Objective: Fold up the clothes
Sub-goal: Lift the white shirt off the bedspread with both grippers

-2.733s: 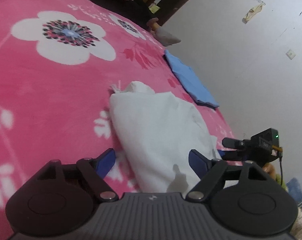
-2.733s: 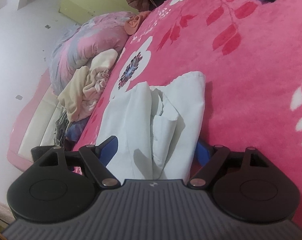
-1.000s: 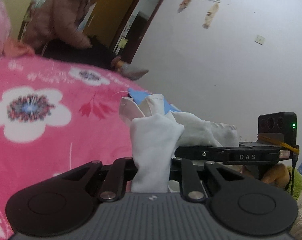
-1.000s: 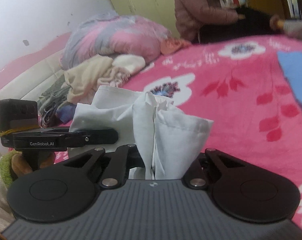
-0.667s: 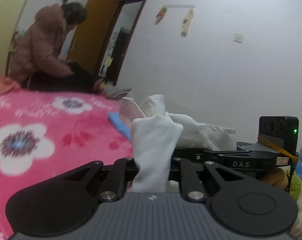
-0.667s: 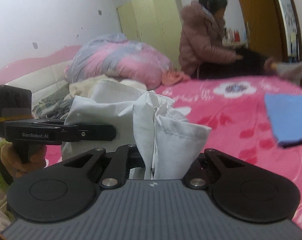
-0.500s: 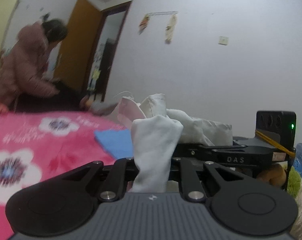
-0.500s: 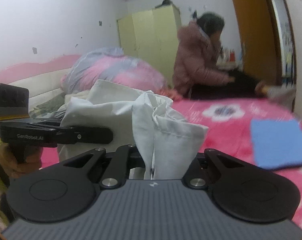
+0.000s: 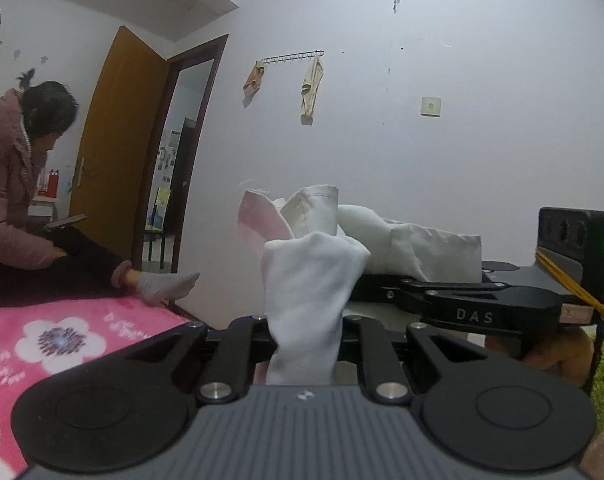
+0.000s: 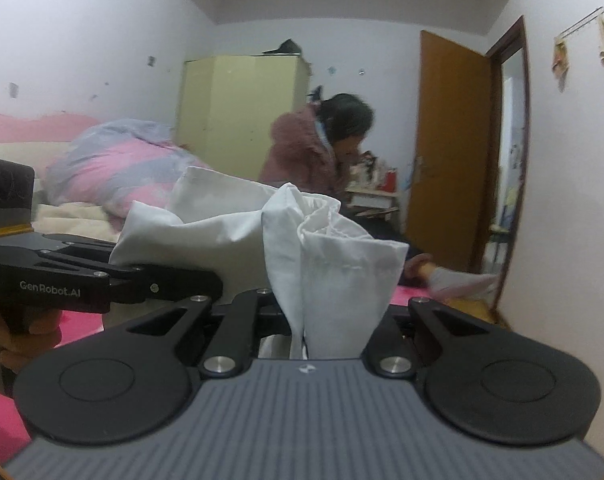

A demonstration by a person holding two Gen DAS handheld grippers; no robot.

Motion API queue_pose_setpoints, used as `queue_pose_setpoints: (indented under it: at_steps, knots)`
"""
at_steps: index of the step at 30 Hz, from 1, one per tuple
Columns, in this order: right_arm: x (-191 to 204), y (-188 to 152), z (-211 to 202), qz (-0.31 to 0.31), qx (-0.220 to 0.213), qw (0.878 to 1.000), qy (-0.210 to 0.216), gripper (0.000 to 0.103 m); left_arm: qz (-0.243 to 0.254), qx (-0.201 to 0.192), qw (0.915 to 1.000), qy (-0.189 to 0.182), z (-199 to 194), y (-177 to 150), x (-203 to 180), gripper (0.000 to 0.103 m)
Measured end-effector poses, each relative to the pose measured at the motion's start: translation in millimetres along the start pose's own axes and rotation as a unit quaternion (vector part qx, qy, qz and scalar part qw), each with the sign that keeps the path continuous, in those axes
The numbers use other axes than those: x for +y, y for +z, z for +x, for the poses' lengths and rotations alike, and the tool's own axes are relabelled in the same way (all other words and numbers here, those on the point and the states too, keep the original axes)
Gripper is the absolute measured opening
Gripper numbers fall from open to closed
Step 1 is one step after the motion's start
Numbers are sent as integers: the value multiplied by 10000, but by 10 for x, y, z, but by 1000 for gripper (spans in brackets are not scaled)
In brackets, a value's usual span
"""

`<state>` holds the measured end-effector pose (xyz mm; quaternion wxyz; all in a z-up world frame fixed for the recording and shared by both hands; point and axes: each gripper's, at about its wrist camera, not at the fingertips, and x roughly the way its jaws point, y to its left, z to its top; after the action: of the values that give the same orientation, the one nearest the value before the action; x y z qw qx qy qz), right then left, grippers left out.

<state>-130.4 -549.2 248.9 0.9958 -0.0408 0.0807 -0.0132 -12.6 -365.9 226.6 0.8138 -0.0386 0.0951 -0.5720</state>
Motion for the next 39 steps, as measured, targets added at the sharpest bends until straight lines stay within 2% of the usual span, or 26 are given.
queue_pose_setpoints:
  at_steps: [8,18,32,39]
  knots:
    - [-774,-99,546,16,4,9996,-264,10,-79,94,9999,-44,930,-82,208,14]
    - [-1372,-428,1184,235,103,9994,-251,10,-201,254,9995,45,1598,-326,553,15]
    - [-1552,-770,1929,345,437,9984,-53,10,-519,551,9967,306,2018,-606,1181,15]
    - [-1642,-937,2421,522,696,9962,75,10,-808,787,9923,514,2310,-788,1644,15]
